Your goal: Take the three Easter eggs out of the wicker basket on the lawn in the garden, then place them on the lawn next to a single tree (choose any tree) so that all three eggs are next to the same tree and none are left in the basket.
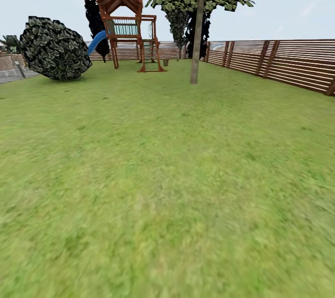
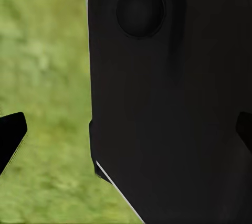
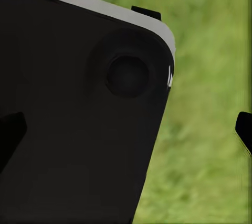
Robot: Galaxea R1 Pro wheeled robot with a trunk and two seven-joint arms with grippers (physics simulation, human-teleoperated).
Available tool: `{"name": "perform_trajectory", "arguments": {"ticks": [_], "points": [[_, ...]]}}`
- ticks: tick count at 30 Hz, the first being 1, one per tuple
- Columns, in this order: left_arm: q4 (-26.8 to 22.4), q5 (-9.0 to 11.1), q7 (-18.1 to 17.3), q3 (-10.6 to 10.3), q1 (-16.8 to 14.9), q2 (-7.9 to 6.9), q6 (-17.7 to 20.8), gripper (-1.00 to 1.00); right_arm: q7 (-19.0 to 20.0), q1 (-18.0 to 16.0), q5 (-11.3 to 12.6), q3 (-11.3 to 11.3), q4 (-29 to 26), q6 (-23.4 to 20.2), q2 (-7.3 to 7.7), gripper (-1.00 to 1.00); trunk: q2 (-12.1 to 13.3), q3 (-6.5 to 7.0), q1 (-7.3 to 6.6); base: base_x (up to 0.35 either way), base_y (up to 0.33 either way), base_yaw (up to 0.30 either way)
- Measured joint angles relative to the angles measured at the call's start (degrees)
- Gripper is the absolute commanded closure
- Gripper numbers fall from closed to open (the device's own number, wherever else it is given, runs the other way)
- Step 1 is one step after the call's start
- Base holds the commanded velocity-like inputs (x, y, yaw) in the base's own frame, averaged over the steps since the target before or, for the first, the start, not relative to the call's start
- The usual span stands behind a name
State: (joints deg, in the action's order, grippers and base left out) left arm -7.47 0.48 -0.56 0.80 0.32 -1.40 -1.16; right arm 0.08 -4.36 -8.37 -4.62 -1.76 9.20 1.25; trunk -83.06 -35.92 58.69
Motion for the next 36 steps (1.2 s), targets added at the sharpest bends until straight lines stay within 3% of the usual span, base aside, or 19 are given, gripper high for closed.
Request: {"name": "perform_trajectory", "arguments": {"ticks": [36], "points": [[0.00,0.04,0.00,0.00,0.00,0.00,0.00,-1.00,0.00,0.01,-0.56,-0.13,0.63,0.50,0.10,-1.00,0.00,0.00,0.00,0.342,0.000,0.000]]}}
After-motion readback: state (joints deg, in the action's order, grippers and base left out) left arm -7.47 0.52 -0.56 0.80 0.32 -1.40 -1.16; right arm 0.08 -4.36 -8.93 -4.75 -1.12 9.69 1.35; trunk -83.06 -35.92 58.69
